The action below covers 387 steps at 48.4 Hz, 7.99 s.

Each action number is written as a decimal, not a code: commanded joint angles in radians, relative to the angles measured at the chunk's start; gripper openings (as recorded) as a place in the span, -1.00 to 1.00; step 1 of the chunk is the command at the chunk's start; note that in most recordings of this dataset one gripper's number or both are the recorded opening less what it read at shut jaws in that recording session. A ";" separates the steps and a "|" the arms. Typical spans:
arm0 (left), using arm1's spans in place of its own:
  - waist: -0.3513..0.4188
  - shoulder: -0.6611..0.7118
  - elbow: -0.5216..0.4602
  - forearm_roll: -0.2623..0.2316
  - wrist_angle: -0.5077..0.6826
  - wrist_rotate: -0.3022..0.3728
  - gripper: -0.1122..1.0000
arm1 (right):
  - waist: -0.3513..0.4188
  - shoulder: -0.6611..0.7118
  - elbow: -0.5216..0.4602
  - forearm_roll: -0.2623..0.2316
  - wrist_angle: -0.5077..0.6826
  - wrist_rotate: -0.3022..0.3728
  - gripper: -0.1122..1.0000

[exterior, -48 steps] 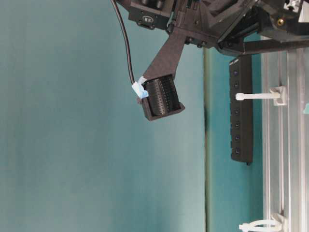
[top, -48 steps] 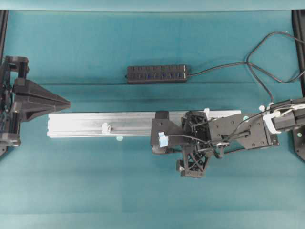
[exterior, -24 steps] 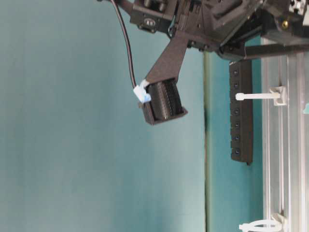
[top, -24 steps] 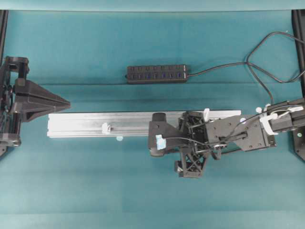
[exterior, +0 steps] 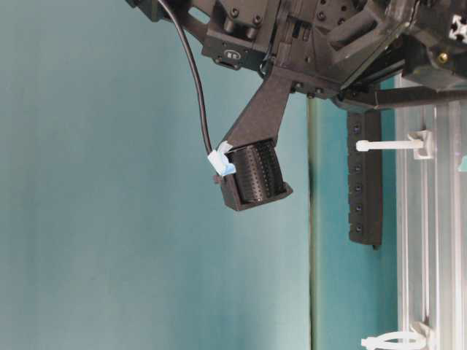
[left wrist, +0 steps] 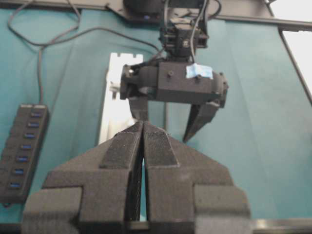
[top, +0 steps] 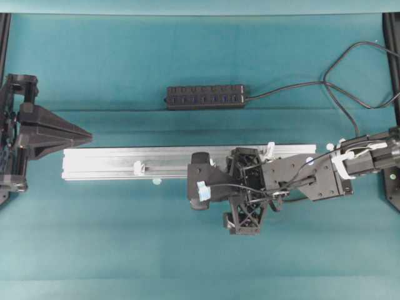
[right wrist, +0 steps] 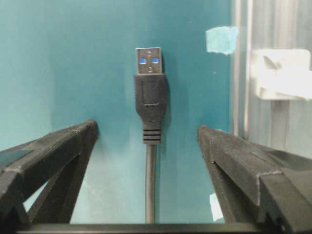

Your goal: Pass the USB cable through three rings with both arms.

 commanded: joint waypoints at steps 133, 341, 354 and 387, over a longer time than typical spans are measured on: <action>0.006 -0.005 -0.009 0.003 -0.005 0.000 -0.75 | -0.011 -0.104 -0.103 0.035 0.256 -0.052 -0.94; 0.011 0.015 -0.025 0.002 0.006 -0.015 -0.75 | -0.190 -0.453 0.390 -0.186 -0.026 -0.034 -0.94; 0.014 0.097 -0.051 0.002 -0.009 -0.015 -0.73 | -0.187 -0.449 0.391 -0.183 -0.037 -0.026 -0.94; 0.086 0.746 -0.383 0.002 -0.175 0.005 0.70 | -0.187 -0.449 0.402 -0.173 -0.103 -0.020 -0.94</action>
